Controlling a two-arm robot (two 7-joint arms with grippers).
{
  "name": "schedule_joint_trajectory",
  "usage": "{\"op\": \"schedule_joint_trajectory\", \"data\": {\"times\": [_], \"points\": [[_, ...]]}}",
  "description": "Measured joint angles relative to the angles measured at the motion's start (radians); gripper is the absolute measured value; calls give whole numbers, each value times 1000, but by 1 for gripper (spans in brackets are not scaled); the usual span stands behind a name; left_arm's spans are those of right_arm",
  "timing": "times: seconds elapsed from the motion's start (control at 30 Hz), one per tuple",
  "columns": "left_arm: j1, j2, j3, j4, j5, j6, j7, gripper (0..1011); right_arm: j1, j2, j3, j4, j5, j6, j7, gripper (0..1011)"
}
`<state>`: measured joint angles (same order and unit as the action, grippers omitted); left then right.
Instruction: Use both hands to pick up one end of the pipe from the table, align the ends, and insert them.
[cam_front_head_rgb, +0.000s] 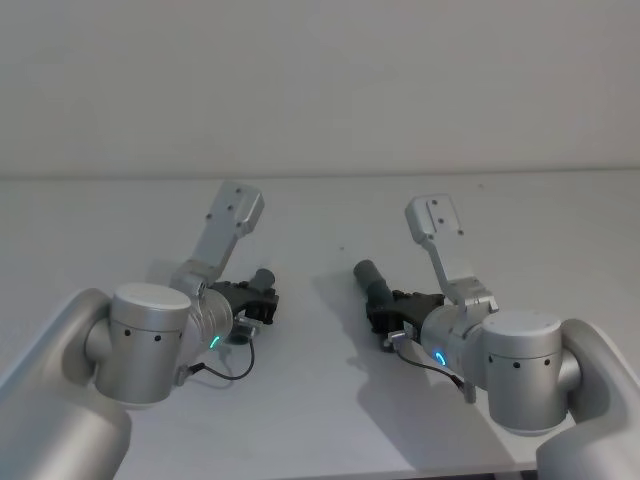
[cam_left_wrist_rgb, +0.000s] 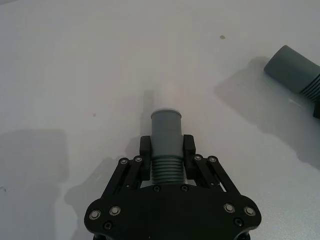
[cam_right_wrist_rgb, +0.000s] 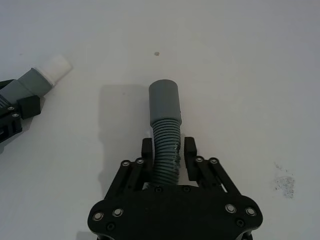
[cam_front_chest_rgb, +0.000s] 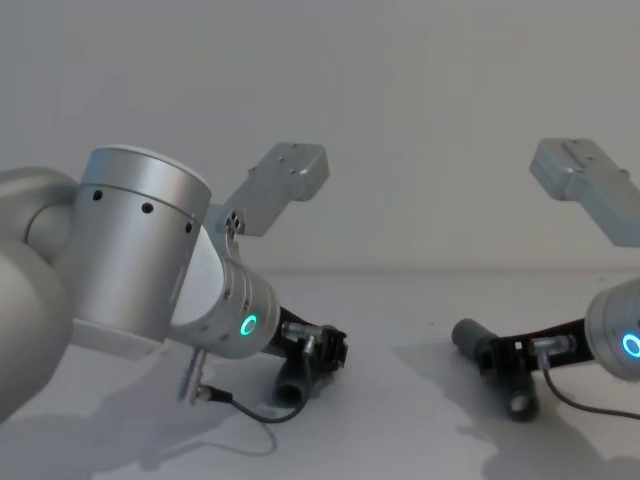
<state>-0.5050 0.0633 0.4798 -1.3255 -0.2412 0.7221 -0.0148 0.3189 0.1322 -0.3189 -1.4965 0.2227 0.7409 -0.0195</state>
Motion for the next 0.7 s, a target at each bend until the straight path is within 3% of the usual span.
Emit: {"op": "schedule_joint_trajectory", "data": {"times": [0.2,0.7], "points": [[0,0,0,0,0,0,0,336,0,-1,1,0,0,1,1,219],[0,0,0,0,0,0,0,336,-1,-1,1,0,0,1,2,179]]}}
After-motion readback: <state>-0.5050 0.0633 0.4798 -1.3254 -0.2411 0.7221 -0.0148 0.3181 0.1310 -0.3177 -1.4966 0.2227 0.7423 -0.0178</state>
